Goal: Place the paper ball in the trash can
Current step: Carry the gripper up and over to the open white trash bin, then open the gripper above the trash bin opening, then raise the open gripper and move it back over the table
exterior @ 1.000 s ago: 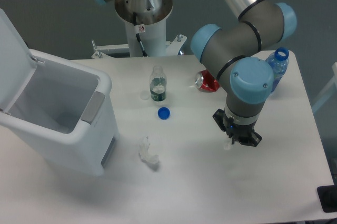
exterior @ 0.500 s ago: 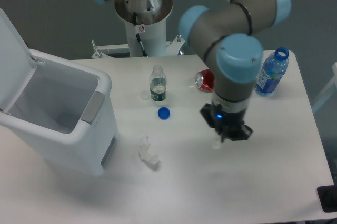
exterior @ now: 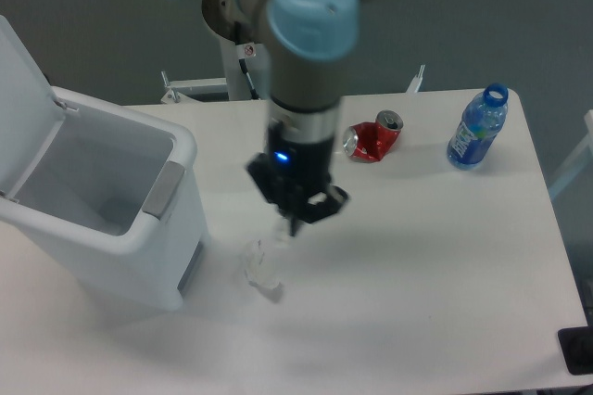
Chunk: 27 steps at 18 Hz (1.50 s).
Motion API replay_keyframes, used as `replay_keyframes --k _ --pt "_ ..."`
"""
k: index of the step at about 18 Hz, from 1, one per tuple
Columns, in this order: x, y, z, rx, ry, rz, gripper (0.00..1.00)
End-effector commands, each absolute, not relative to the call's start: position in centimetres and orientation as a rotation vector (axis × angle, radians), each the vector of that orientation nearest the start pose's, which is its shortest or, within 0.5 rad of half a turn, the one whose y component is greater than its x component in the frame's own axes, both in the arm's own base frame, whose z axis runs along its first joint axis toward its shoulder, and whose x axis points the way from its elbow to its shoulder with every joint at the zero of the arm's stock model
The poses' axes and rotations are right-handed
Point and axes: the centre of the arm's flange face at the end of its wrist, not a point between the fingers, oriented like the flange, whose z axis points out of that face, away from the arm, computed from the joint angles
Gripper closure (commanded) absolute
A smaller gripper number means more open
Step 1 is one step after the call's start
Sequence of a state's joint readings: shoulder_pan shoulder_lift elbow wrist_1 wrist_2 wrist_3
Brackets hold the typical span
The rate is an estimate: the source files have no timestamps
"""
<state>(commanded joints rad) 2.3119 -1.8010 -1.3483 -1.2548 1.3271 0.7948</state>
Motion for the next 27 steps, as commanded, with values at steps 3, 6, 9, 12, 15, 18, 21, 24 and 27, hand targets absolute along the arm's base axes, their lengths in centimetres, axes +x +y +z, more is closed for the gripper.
replay_keyframes --k 3,6,9,12,15,18,21,24,27 --pt "-25.9 56.7 52.9 -2.707 0.131 0.054 0.97" --pt "-21.5 57.3 54.7 -2.668 0.145 0.051 0.96" --pt "-17.9 57.0 55.7 -2.652 0.214 0.049 0.90" --pt "-14.4 57.2 54.0 -2.672 0.298 0.007 0.73" --pt "-13.1 57.1 52.8 -2.693 0.323 -0.016 0.48" --pt "-13.1 57.0 53.0 -2.688 0.321 -0.014 0.04" --pt "-13.8 56.9 53.0 -2.692 0.288 -0.016 0.00" --pt "-16.8 56.0 53.0 -2.701 0.218 0.003 0.00" --pt "-22.0 54.6 53.1 -2.701 0.111 0.048 0.00"
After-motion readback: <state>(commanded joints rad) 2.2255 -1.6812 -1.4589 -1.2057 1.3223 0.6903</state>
